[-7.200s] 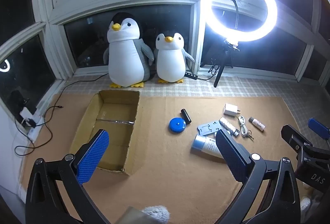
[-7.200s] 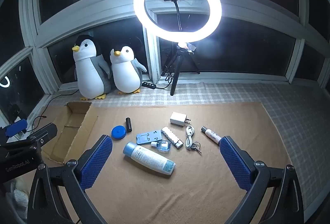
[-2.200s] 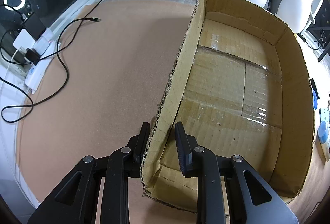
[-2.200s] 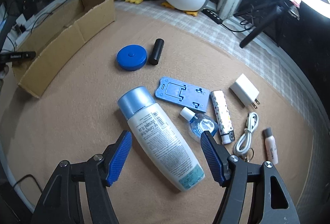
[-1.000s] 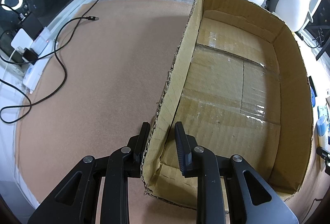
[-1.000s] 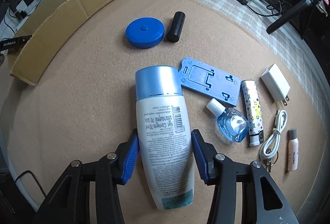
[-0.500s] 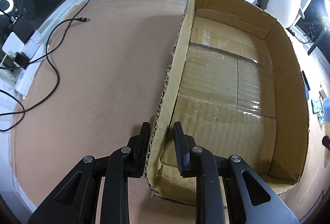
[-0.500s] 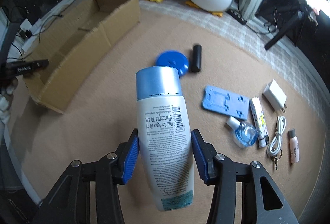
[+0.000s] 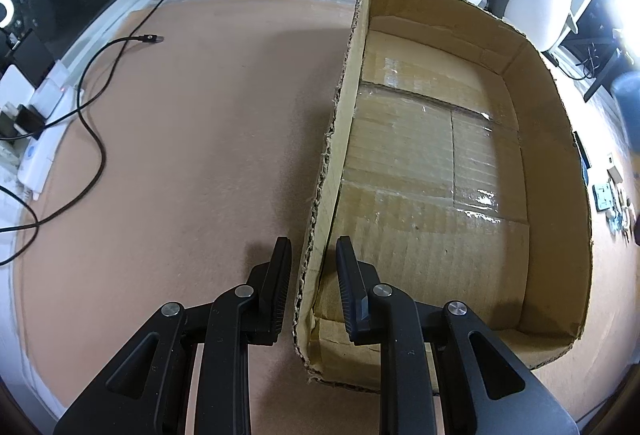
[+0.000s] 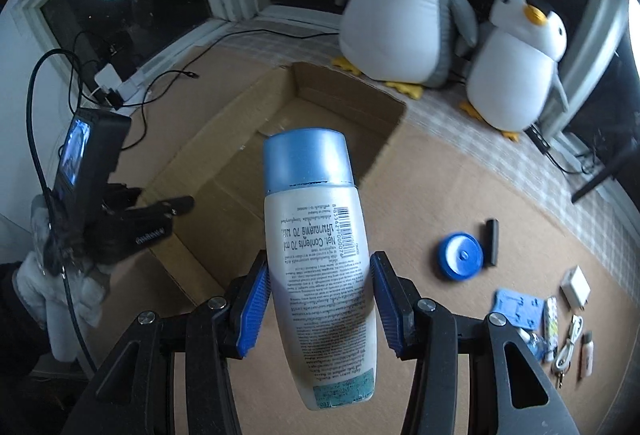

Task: Organize rigid objects
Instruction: 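Carry the lotion bottle with the right gripper into the box and release, then move the right gripper back to the small blue eye-drop bottle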

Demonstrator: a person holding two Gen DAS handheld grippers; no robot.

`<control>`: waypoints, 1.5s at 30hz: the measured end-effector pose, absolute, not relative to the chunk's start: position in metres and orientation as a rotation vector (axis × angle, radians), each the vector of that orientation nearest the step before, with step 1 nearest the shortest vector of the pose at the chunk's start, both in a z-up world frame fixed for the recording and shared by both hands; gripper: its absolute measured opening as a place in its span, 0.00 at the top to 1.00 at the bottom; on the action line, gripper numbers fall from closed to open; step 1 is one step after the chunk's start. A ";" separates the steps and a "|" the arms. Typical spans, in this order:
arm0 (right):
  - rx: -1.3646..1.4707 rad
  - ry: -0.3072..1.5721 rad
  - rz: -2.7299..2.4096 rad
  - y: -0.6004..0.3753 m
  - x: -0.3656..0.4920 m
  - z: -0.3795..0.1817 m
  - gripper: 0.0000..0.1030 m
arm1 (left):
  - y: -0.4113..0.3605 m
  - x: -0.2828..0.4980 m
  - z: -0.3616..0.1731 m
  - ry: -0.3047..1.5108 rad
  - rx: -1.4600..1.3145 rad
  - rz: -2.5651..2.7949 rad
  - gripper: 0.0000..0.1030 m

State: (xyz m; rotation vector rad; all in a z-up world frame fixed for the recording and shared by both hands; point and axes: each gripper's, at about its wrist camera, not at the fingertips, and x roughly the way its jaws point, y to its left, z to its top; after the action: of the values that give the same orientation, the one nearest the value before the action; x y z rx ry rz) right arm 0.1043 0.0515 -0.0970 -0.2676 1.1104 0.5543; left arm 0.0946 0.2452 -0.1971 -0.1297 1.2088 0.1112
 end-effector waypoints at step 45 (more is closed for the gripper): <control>-0.333 1.005 0.486 0.087 0.121 -0.104 0.43 | 0.240 0.096 -0.196 1.217 -0.094 0.129 0.81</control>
State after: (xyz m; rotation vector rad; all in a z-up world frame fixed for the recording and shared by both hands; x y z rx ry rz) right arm 0.1207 0.0874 -0.1036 -0.3329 1.0050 0.4862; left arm 0.0956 0.2404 -0.1961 -0.0937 1.2174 0.1291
